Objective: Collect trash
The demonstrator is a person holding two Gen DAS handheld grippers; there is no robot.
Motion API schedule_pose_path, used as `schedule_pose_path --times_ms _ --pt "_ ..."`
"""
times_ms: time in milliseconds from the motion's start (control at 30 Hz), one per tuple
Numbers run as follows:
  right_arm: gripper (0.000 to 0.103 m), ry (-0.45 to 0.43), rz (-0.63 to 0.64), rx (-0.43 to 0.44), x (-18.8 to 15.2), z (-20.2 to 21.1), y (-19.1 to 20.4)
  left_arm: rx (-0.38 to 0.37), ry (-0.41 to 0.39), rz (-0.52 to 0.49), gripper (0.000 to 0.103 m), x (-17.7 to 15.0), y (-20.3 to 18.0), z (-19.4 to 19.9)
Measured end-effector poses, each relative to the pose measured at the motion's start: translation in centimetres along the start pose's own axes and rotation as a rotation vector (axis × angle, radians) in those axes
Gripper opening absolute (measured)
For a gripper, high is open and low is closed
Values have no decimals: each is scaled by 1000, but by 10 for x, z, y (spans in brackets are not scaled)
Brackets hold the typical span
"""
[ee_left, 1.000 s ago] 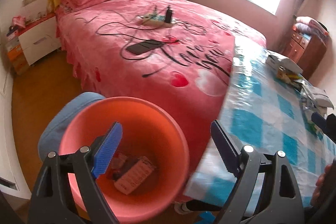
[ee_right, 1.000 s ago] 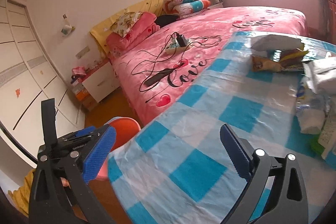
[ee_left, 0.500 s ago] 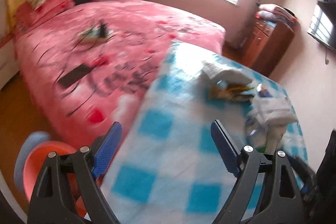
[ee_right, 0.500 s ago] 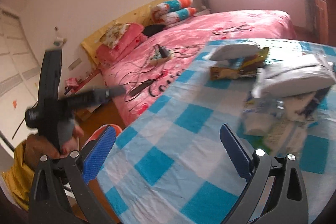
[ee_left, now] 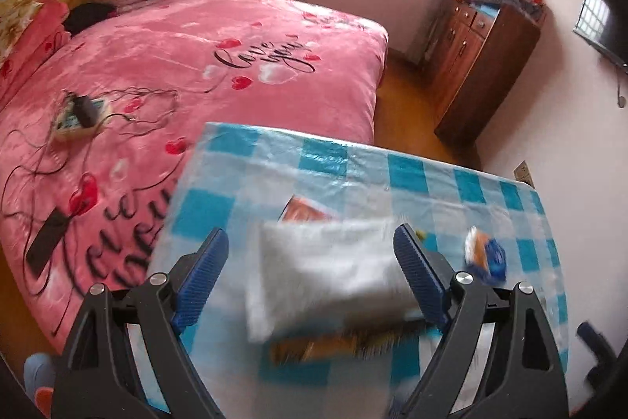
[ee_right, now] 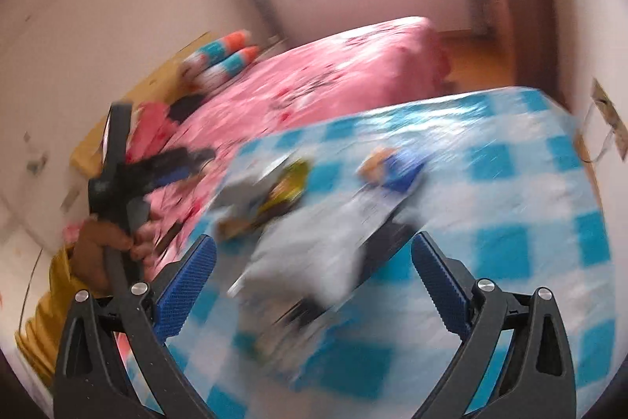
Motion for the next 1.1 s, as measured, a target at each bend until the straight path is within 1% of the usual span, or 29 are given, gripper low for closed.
schedule_pose_path --times_ms 67,133,167,200,233,267,333,433,467,500,567,633,667,700,800,833,967,1100 --pt "98 28 -25 -17 14 -15 -23 26 46 -1 87 9 -6 -22" --pt "98 41 -65 11 27 -32 -45 33 84 24 87 14 -6 -40" --pt "97 58 -76 8 33 -45 -55 37 115 35 87 16 -5 -51" --pt "96 66 -68 -2 37 -52 -60 48 128 40 87 18 -2 -58" --pt "94 70 -54 -11 40 -59 -62 69 137 51 87 19 1 -65" --pt "85 76 -38 -17 44 -68 -63 80 141 58 87 20 4 -69" --pt "74 118 -17 -12 47 -90 -66 91 161 68 86 21 9 -79" --pt "66 158 7 -8 47 -114 -69 99 189 75 78 17 13 -89" --pt "65 179 20 -12 45 -124 -70 106 204 64 72 15 12 -93" --pt "64 197 24 -9 45 -130 -72 121 214 45 69 12 12 -96" --pt "54 231 24 -18 40 -144 -76 110 213 40 65 10 11 -97" --pt "50 223 38 -19 39 -147 -75 91 210 47 61 7 10 -97" --pt "46 227 48 -2 38 -148 -73 81 211 46 58 6 10 -96" --pt "45 232 54 4 37 -149 -71 73 211 43 57 4 9 -95" --pt "41 248 109 23 31 -149 -59 54 209 36 56 -3 6 -92" --pt "38 257 122 40 27 -149 -54 40 213 35 56 -8 5 -89" --pt "37 273 186 55 13 -144 -34 13 217 23 56 -23 1 -80" --pt "37 287 203 80 0 -137 -19 -17 224 18 56 -45 -3 -66"
Point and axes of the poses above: each gripper's, at about its wrist camera, not at the fingertips, and z roughly against the way its jaws point, y to its left, x to its top, the point moved 4 cm from there along -z, roughly the way its jaws point, and after that the axes turned 9 degrees about z, right-handed, at the moved point
